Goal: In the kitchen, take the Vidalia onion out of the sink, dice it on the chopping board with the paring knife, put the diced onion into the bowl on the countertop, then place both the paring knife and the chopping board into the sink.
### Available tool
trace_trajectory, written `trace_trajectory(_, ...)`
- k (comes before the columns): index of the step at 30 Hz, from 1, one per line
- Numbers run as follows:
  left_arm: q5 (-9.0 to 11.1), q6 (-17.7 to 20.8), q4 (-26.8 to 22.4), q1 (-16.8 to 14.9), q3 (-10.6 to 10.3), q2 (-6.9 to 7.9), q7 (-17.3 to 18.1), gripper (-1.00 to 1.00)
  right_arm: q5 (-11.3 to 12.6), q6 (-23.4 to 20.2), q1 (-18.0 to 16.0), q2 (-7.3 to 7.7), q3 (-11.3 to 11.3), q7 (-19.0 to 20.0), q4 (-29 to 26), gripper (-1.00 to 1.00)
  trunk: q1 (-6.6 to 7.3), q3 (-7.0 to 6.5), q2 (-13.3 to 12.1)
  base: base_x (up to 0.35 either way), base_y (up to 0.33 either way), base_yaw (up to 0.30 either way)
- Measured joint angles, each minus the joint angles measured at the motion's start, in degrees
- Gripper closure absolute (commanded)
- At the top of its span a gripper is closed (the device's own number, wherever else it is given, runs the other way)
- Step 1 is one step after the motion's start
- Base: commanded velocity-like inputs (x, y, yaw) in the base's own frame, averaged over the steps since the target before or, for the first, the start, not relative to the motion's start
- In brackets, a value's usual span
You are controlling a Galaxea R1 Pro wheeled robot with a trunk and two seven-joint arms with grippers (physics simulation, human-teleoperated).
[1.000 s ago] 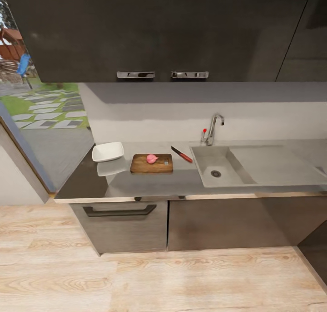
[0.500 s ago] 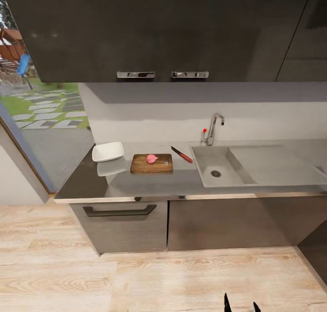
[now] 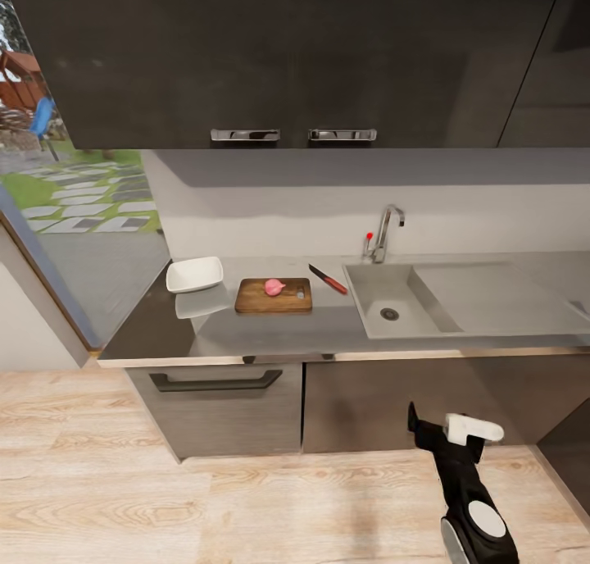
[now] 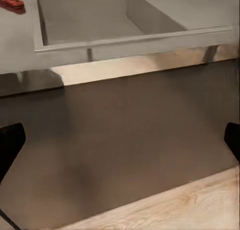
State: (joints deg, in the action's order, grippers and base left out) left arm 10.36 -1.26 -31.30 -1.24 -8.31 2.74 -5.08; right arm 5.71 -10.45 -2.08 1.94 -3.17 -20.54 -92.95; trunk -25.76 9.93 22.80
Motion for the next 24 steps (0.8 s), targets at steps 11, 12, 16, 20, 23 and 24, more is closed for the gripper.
trace_trajectory(11,-0.01,0.0,0.14,0.04,0.0,-0.01,0.0,-1.0,0.07,-23.38,-24.3,-1.58,-0.37,-2.04,-0.42,-1.0,0.0,0.0,0.0,0.0,0.0,0.0)
trace_trajectory(12,-0.01,0.0,0.15,0.04,0.0,-0.01,-0.01,-1.0,0.09,-24.36,-25.41,-1.82,-0.42,-2.16,-0.38,-1.0,0.0,0.0,0.0,0.0,0.0,0.0)
trace_trajectory(16,-0.01,-0.01,0.13,0.03,-0.04,-0.01,-0.01,-1.0,0.1,-28.9,-32.58,-3.96,-0.6,-3.26,0.61,-1.0,0.0,0.0,0.0,0.0,0.0,0.0)
trace_trajectory(20,-0.01,-0.01,0.13,0.0,-0.07,-0.29,-0.01,-1.0,0.14,-31.18,-39.1,-5.37,-1.48,-3.79,4.74,-1.0,0.0,0.0,0.0,0.0,0.0,0.0)
trace_trajectory(23,-0.01,-0.09,-0.14,-0.02,-0.27,-0.55,0.0,-1.0,0.22,-31.56,-44.07,-6.17,-2.44,-3.8,12.32,-1.0,0.0,0.0,0.0,0.0,0.0,0.0)
trace_trajectory(24,-0.01,-0.11,-0.16,-0.02,-0.29,-0.56,0.0,-1.0,0.23,-31.55,-44.61,-6.29,-2.5,-3.77,13.46,-1.0,0.0,0.0,0.0,0.0,0.0,0.0)
